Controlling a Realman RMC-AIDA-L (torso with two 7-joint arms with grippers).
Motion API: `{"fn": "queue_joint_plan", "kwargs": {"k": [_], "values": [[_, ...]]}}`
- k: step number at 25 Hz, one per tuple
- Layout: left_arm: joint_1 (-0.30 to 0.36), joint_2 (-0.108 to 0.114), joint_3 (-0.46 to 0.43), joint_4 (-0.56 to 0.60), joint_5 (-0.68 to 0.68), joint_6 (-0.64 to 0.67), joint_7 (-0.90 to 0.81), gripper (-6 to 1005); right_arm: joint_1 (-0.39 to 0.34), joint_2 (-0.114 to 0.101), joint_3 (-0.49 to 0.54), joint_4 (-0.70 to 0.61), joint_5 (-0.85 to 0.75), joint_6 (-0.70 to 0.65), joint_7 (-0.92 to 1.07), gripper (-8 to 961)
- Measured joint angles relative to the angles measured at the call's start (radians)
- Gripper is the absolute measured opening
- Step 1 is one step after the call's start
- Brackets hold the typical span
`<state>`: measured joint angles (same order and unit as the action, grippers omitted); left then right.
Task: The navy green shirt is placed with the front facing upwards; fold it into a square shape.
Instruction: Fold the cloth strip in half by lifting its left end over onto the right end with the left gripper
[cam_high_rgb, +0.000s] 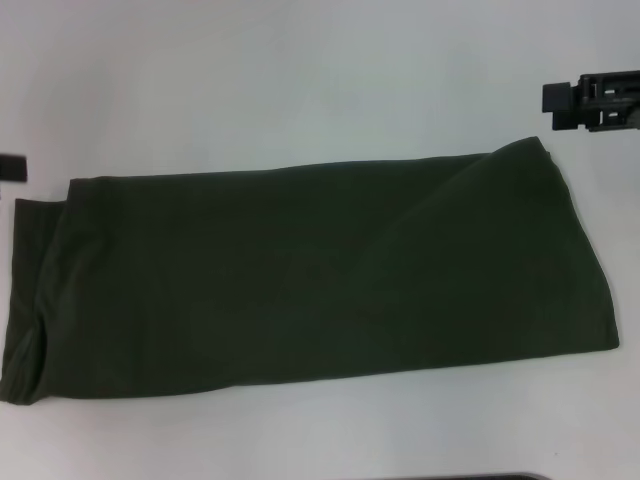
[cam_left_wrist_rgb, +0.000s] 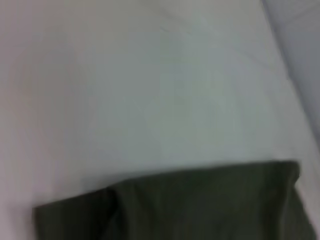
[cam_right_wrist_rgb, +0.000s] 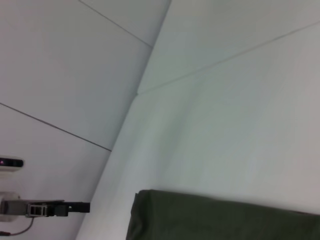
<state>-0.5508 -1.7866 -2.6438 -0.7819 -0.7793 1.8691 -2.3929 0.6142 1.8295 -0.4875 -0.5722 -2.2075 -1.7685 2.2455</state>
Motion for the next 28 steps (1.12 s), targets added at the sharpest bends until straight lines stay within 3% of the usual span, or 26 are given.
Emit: {"fn": "queue_joint_plan", "kwargs": {"k": [3,8,21,28], "values": [[-0.017,0.003,0.028,0.000,0.086,-0.007,0.004,835,0.003,0.003,-0.005,0.000,-0.008,0.005,0.001,762],[-0.033,-0.020,0.054,0.003,0.185,-0.027,0.001,836,0.005,0.003,-0.005,0.000,-0.008,0.008,0.002,761],[-0.026,-0.045,0.050,0.014,0.209,-0.148,-0.104,825,-0.005,0.006,-0.006,-0.025,-0.010,0.011,0.005,759],[-0.013,-0.046,0.058,0.013,0.218,-0.160,-0.150,824,-0.011,0.006,-0.006,-0.025,-0.010,0.011,0.001,758]]}}
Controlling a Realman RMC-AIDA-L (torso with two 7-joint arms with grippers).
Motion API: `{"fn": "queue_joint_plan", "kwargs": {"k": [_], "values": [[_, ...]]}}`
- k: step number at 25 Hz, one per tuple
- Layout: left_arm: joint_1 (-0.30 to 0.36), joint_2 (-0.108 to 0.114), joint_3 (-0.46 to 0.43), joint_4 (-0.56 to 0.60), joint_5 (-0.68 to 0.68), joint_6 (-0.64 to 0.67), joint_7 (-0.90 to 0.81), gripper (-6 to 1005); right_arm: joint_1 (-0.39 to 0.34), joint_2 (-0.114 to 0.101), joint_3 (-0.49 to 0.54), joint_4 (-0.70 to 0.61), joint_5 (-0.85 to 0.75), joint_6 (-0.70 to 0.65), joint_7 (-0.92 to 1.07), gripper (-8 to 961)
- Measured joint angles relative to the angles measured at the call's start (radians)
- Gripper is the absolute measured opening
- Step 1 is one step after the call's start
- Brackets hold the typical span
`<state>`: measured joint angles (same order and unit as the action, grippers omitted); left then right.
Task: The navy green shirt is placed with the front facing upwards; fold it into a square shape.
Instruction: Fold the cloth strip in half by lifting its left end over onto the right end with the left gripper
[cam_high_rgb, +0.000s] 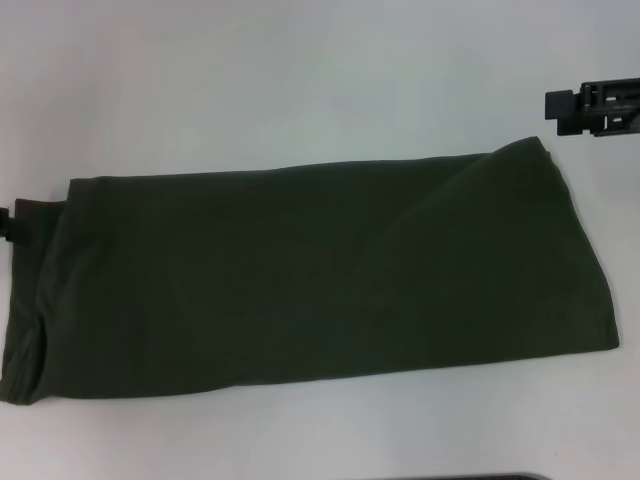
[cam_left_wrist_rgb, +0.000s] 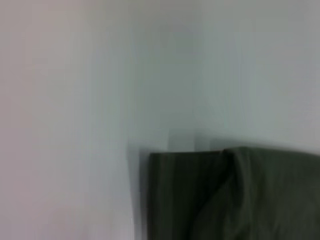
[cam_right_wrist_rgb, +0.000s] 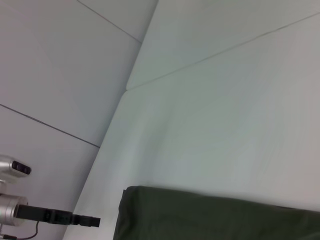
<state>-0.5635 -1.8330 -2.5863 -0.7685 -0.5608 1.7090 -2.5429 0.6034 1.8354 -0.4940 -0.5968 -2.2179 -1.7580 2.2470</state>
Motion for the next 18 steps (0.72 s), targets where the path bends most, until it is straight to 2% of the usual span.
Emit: {"fn": "queue_joint_plan", "kwargs": {"k": [5,7,18], "values": [[-0.001,-0.006,0.024,-0.001,0.019,-0.005,0.039,823,-0.005,0.000,0.000,0.000,0.000,0.000,-0.002,757],[-0.001,-0.015,0.042,-0.003,0.023,-0.022,0.043,823,-0.008,-0.001,0.000,0.000,0.000,0.000,-0.002,757],[0.001,-0.029,0.047,-0.002,0.056,-0.058,0.046,823,-0.012,-0.001,0.000,0.000,0.000,-0.001,0.004,755]]}}
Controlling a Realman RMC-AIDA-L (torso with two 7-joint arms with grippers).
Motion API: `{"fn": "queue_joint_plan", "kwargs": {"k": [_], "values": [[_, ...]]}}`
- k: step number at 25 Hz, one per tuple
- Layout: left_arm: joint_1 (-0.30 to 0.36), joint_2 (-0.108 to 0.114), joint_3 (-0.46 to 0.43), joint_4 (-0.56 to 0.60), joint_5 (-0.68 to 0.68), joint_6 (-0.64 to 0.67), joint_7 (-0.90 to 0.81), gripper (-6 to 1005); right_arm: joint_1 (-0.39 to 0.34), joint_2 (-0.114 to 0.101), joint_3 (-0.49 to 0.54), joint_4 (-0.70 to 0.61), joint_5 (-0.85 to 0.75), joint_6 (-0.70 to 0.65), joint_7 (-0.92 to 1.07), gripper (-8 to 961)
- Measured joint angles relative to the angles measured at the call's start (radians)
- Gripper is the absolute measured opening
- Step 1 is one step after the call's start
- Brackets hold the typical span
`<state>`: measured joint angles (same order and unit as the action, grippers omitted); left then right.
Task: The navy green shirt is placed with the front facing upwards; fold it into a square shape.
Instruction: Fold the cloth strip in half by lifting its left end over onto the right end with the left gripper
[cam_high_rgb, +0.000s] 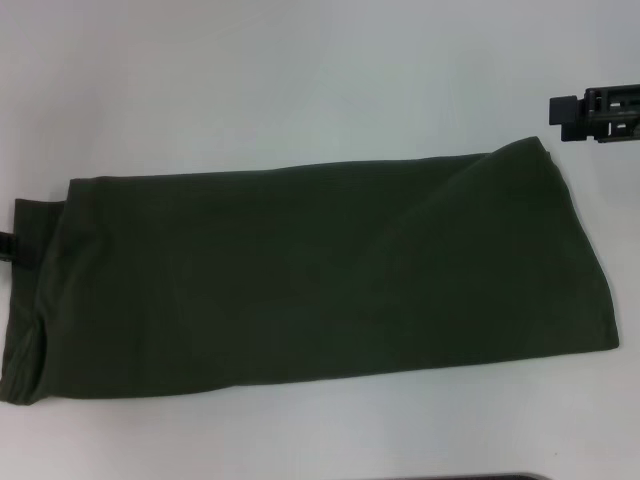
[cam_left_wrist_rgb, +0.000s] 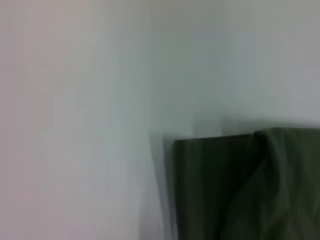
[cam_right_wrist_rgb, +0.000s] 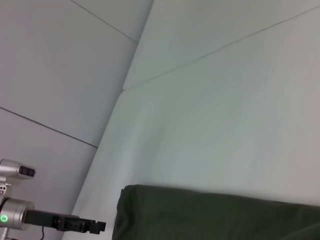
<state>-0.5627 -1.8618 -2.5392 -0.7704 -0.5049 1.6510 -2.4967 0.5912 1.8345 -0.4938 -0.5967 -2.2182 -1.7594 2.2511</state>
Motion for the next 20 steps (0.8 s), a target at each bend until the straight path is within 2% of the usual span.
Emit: {"fn": "queue_joint_plan", "kwargs": {"k": [10,20], "values": [[-0.005,-0.022,0.009,-0.003,0.014,-0.017,0.036,822,-0.001,0.000,0.000,0.000,0.000,-0.002,0.002,753],[-0.008,-0.026,0.048,-0.001,0.022,-0.032,0.035,821,-0.001,0.000,0.000,0.000,0.000,-0.002,0.002,751]]}}
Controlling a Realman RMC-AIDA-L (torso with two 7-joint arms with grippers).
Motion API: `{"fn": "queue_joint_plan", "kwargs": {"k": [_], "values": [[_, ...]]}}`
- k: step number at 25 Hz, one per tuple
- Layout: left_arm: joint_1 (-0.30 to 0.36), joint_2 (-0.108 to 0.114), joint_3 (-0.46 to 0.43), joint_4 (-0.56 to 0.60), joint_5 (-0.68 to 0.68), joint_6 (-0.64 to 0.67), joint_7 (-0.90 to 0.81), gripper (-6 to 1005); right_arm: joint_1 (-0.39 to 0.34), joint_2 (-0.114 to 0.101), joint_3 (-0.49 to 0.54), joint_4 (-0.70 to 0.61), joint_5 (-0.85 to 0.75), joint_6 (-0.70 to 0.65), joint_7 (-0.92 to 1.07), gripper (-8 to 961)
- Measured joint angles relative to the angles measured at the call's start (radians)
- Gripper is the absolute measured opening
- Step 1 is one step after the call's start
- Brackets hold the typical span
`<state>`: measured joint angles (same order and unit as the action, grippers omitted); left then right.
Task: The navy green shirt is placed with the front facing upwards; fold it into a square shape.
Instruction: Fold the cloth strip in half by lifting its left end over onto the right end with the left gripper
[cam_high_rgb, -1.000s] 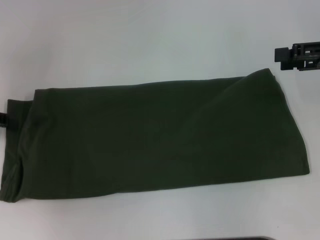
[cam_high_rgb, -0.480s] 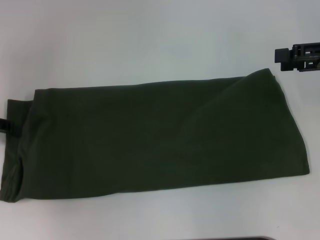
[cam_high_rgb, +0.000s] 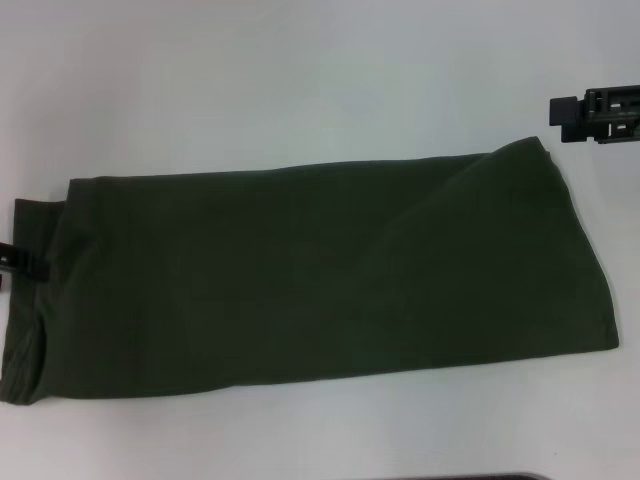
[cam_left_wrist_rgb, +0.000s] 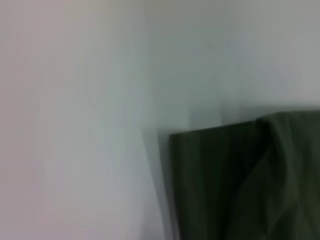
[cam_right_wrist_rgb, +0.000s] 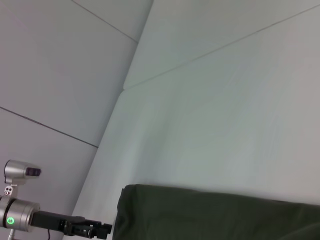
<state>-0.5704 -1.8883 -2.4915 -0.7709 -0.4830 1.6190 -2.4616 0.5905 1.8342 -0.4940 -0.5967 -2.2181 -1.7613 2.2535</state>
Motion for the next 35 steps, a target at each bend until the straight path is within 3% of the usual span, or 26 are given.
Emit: {"fn": "queue_joint_plan", "kwargs": {"k": [35], "values": [[-0.005,-0.026,0.002,0.002,0.023,0.022,-0.022,819,0.000,-0.005,0.000,0.000,0.000,-0.002,0.000,745]]}}
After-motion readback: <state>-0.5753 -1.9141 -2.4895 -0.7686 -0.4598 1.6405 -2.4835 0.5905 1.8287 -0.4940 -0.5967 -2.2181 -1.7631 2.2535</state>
